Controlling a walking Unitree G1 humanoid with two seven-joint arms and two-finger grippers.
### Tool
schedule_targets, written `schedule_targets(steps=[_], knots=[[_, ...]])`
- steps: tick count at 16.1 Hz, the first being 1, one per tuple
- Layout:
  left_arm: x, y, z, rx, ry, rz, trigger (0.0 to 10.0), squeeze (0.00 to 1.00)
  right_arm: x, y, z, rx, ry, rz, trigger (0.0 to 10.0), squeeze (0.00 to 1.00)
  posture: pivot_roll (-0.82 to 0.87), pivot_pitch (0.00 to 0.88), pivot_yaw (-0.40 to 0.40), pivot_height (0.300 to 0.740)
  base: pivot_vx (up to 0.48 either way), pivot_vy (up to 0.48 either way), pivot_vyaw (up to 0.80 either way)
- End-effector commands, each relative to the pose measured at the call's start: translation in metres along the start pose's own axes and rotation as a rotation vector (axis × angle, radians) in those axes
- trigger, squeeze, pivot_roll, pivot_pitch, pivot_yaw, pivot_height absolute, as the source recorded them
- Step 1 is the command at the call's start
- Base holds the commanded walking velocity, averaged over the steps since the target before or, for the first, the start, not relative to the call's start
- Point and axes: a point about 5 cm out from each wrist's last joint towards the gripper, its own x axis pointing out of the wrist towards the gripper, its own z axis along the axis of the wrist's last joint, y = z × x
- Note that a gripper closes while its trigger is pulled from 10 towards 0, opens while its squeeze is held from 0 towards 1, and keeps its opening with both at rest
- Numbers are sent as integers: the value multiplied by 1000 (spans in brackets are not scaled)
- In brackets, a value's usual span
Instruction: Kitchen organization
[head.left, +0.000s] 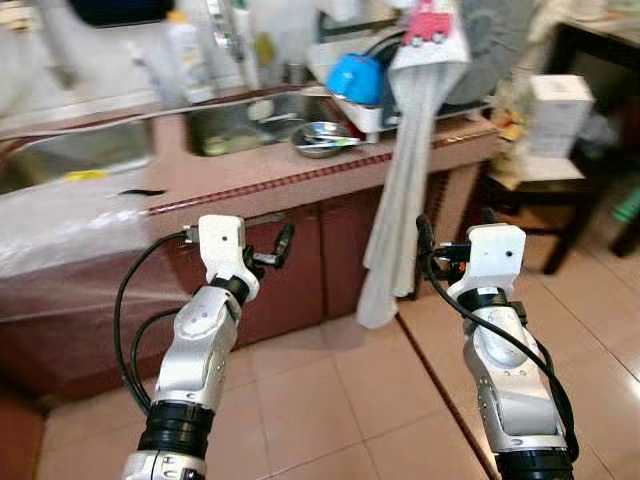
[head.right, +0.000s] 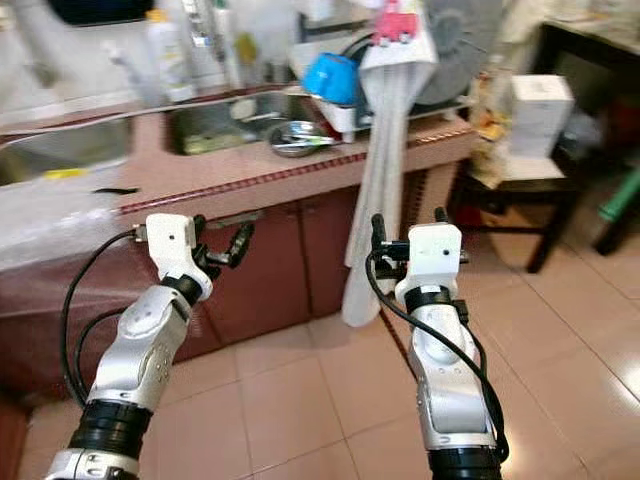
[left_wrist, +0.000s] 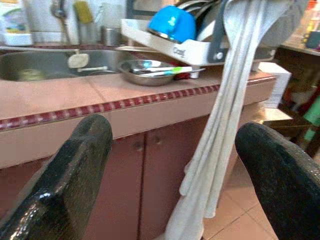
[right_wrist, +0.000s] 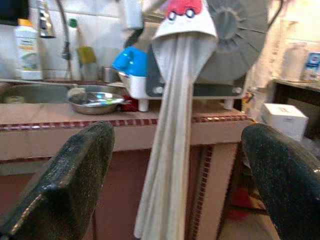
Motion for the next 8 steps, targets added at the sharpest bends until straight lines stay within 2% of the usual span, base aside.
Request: schedule_targets(steps=[1,2,8], knots=[[2,2,3,9,-7,2,10000,0,0,2,1,11,0,4,10000,0,16,0,97,740,0,0,-800],[2,1,3,9,-7,-5,10000,0,1,2,1,11,-1,2,10000,0,14,0,100,740,0,0,-800],[1,-2,0,13,-2,-31,10000,0,-1,2,0,10,2,0,10000,0,17,0,102,740,280,0,-800]])
